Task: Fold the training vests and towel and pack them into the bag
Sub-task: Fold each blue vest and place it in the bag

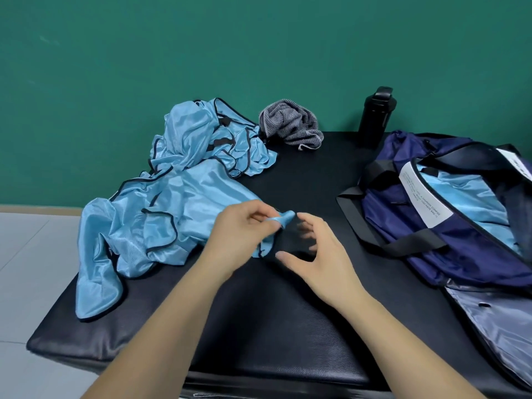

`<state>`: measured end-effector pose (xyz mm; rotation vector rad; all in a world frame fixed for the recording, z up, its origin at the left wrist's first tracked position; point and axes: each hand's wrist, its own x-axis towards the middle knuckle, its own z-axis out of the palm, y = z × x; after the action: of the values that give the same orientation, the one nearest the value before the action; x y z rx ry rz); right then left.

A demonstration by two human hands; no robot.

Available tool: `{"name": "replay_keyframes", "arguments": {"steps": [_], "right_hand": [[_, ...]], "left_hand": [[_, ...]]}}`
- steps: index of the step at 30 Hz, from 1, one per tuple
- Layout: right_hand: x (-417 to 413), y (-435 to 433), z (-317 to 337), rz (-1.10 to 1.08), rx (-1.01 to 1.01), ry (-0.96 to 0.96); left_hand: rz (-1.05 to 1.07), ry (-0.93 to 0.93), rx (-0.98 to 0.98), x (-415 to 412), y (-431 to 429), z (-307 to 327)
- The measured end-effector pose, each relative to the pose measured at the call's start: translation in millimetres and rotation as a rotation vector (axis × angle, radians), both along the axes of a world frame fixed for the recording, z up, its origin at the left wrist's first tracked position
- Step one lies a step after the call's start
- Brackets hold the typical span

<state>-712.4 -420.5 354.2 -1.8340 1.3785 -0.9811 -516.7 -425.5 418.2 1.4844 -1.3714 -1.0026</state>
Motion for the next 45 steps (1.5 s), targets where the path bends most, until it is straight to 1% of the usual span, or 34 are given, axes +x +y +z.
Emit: {"name": "replay_keyframes", "arguments": {"steps": [2,4,6,8,10,12,14,15,17,20,24,26,29,31,32,35,38,40,42,45], "right_hand": [[0,1,4,-0.013,0.006,-0.012],[0,0,6,-0.03,0.011,-0.022],[-3,-1,8,-0.037,-0.014,-0.042],[-8,-3,12,-0.052,-0.033,-0.062],[-15,-5,20,-0.107,-0.039,-0.104],[-26,-10,28,-0.213,-0.068,-0.142],[-40,-17,31,-0.331,-0.089,-0.131],[-48,-20,31,-0.378,-0.089,-0.11],[-62,-24,27,-0.435,-0.077,-0.04],[-73,-25,24,-0.434,-0.048,0.076],[-74,-20,33,-0.369,0.004,0.112],[-76,-16,39,-0.339,0.035,0.147],[-81,-4,59,-0.259,0.087,0.227],[-79,7,77,-0.2,0.121,0.197],[-76,14,87,-0.172,0.13,0.159],[-68,30,122,-0.117,0.121,0.008],[-62,46,160,-0.122,0.101,-0.075],[-56,56,183,-0.112,0.068,-0.097],[-49,65,200,-0.095,0.045,-0.079],[-37,77,218,-0.065,0.035,-0.036]], "left_hand": [[-0.126,0.07,0.027,-10,7,1],[-0.218,0.091,0.05,-15,10,-1],[-0.276,0.092,0.072,-15,10,-2],[-0.285,0.049,0.073,-9,8,-2],[-0.238,-0.053,0.032,3,4,-1],[-0.173,-0.203,-0.028,18,1,-1],[-0.142,-0.362,-0.06,33,-5,-4],[-0.152,-0.444,-0.05,40,-8,-6],[-0.214,-0.595,0.033,51,-12,-11],[-0.292,-0.738,0.156,56,-17,-22],[-0.262,-0.802,0.129,54,-22,-30],[-0.167,-0.774,0.114,58,-20,-27],[0.088,-0.73,-0.016,72,-14,-19],[0.206,-0.721,-0.086,78,-10,-9],[0.226,-0.714,-0.098,77,-7,-3],[0.179,-0.63,-0.113,63,10,14],[0.096,-0.45,-0.188,36,50,34],[0.047,-0.356,-0.272,16,83,47],[-0.008,-0.297,-0.349,-2,112,63],[-0.133,-0.216,-0.389,-25,147,90]]}}
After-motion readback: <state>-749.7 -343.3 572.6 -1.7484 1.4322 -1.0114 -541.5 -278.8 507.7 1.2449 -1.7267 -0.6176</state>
